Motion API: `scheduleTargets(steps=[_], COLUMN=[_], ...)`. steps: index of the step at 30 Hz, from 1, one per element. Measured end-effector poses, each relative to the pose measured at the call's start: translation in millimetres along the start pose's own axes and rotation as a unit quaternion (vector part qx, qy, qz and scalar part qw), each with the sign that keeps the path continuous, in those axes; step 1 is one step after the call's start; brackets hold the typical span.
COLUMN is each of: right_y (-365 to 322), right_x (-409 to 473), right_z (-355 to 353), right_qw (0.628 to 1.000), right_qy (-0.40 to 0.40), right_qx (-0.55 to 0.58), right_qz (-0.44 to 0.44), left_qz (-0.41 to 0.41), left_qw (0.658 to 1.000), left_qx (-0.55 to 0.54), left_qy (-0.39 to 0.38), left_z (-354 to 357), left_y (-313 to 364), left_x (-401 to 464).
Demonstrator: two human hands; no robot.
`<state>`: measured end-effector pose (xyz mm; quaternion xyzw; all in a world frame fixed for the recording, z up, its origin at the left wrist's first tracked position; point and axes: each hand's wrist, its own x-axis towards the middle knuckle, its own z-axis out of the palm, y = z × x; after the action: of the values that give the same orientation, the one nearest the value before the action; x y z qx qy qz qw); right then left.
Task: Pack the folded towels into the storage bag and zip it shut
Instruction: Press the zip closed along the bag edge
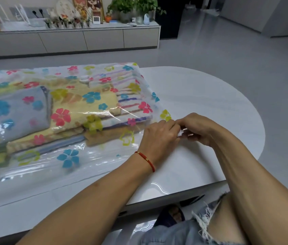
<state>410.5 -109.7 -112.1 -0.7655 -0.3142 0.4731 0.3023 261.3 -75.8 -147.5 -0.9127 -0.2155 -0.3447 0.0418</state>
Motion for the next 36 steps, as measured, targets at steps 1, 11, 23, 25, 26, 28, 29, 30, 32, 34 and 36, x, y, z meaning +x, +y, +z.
scheduleTargets(steps=[1,11,23,25,26,28,29,30,32,34,36], right_y=[0,5,16,19,20,24,25,27,28,29,30], right_x=[0,-2,-20,-21,-21,-21,-21,-20,-21,-20,-22], right_z=[1,7,9,6,4,0,-2,-5,-9,-11,-9], right_qw=[1.0,0.988,0.987,0.992,0.993,0.993,0.993,0.993,0.993,0.994,0.993], right_qy=[0.011,0.078,0.033,0.025,0.02,0.008,0.001,-0.004,-0.008,-0.007,0.012], right_qx=[-0.017,-0.114,-0.131,-0.087,-0.073,-0.057,-0.053,-0.05,-0.046,-0.042,-0.046], right_qz=[-0.007,-0.073,-0.087,-0.092,-0.095,-0.102,-0.105,-0.108,-0.107,-0.103,-0.105], left_qz=[0.004,-0.052,-0.077,-0.071,-0.064,-0.048,-0.042,-0.036,-0.024,-0.017,-0.017], left_qw=[1.0,0.996,0.995,0.995,0.995,0.996,0.997,0.997,0.998,0.998,0.997], left_qx=[-0.022,-0.072,-0.066,-0.075,-0.075,-0.067,-0.057,-0.051,-0.043,-0.031,-0.015], left_qy=[0.012,0.029,0.003,-0.002,-0.009,-0.026,-0.031,-0.037,-0.046,-0.055,-0.069], left_z=[2,1,-2,-5,-8,-13,-15,-18,-23,-29,-35], left_y=[-1,-6,3,4,3,1,-1,-3,-10,-16,-19], left_x=[-1,-23,-23,-20,-19,-20,-21,-23,-30,-40,-50])
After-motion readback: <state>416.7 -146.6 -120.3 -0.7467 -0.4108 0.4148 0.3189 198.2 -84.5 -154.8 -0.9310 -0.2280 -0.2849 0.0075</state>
